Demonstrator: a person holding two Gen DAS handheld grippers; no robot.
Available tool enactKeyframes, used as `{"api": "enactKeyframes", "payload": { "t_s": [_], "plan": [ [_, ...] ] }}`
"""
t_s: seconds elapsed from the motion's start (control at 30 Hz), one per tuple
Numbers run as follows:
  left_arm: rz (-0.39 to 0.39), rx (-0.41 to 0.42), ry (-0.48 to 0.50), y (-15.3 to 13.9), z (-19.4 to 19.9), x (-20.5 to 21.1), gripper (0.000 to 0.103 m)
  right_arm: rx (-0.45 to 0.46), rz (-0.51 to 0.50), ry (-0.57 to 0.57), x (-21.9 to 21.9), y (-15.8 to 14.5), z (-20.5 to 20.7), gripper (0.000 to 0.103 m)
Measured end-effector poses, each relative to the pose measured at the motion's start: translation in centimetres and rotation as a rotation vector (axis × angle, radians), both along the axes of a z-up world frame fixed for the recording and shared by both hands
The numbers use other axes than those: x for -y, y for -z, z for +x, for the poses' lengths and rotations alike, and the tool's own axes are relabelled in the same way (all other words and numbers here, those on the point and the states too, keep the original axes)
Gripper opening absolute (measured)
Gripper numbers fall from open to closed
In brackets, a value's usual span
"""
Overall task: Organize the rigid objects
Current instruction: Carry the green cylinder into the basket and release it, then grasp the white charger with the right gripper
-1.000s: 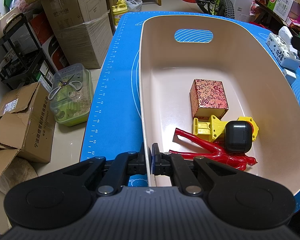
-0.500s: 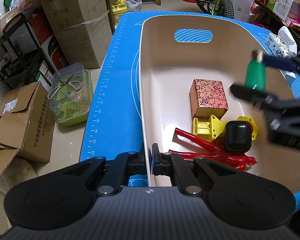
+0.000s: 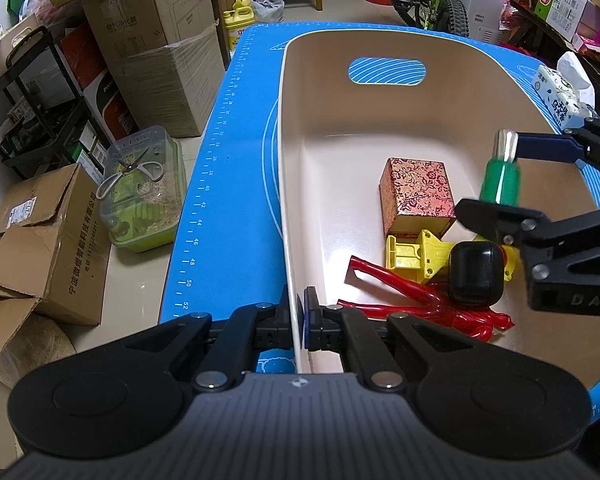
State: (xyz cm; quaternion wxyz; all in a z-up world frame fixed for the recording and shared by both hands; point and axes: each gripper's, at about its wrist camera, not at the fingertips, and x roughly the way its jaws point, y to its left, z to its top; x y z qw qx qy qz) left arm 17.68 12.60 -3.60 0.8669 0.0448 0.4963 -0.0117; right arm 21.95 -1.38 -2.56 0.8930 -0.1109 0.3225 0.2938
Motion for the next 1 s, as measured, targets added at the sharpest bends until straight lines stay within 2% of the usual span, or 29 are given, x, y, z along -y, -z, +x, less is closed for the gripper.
{"api": "enactKeyframes", "payload": {
  "t_s": [0.27, 0.4, 0.53, 0.63, 0.77, 1.0],
  "plan": [
    [0.000, 0.000, 0.000, 0.1, 0.0, 0.1, 0.006, 0.061, 0.097, 0.066, 2.7, -1.9, 0.0, 0.084],
    [0.000, -0.001, 0.001, 0.1, -0.1, 0.0, 0.006, 0.087, 0.129, 0.167, 5.6, -2.9, 0.8, 0.093],
    [0.001, -0.001, 0.000, 0.1, -0.1, 0.0, 0.006, 0.091, 0.157, 0.306, 9.4, -2.6, 1.9, 0.093],
    [0.001, -0.001, 0.000, 0.1, -0.1, 0.0, 0.006, 0.089, 0.173, 0.414, 12.2, -2.0, 2.7, 0.095],
    [0.000, -0.002, -0.001, 0.1, -0.1, 0.0, 0.006, 0.038, 0.208, 0.555, 16.1, -0.3, 4.1, 0.096],
    [0.006, -0.003, -0.001, 0.1, -0.1, -0.2, 0.006, 0.003, 0.121, 0.707, 19.6, 3.8, 6.0, 0.096]
  ]
}}
